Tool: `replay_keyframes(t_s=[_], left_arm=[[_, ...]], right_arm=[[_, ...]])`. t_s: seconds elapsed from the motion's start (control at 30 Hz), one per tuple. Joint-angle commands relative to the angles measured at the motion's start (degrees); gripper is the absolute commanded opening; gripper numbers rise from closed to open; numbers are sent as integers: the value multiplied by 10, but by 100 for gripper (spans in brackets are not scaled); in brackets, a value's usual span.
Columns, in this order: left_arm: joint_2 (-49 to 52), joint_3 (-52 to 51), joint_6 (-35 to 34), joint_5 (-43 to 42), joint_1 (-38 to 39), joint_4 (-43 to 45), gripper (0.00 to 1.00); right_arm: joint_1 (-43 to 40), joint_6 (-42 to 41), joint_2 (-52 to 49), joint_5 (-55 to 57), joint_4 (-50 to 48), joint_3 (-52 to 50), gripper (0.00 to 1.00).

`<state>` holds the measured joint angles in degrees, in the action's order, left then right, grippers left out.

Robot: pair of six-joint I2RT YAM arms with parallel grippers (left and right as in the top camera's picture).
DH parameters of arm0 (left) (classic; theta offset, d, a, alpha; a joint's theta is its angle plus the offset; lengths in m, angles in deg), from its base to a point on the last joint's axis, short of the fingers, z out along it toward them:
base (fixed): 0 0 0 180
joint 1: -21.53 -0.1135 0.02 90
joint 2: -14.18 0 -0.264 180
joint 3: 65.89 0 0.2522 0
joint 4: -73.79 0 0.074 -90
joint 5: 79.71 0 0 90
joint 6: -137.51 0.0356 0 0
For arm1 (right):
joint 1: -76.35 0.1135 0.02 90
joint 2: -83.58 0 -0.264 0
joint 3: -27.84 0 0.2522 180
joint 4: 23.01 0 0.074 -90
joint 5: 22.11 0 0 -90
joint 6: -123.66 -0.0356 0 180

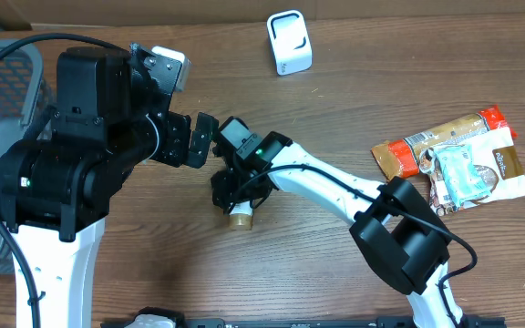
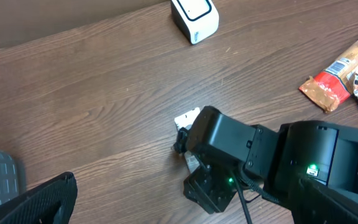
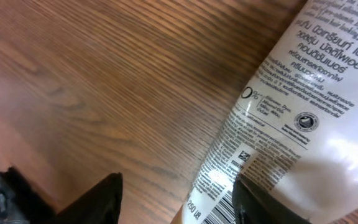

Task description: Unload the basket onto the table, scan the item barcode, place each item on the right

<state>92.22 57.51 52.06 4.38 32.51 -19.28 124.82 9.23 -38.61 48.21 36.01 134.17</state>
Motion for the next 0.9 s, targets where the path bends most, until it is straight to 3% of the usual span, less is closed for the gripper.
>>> replay_keyframes(t_s=[0.0,0.3,0.87], left_arm=[[4,0,-7,1,-1,0,100],[4,0,-7,1,-1,0,100],[4,0,-7,1,-1,0,100]], right_arm=[[3,-13,-12,47,9,-8,56],[-23,46,-2,3,3,42,64],[37,30,-27,5,12,16,67]])
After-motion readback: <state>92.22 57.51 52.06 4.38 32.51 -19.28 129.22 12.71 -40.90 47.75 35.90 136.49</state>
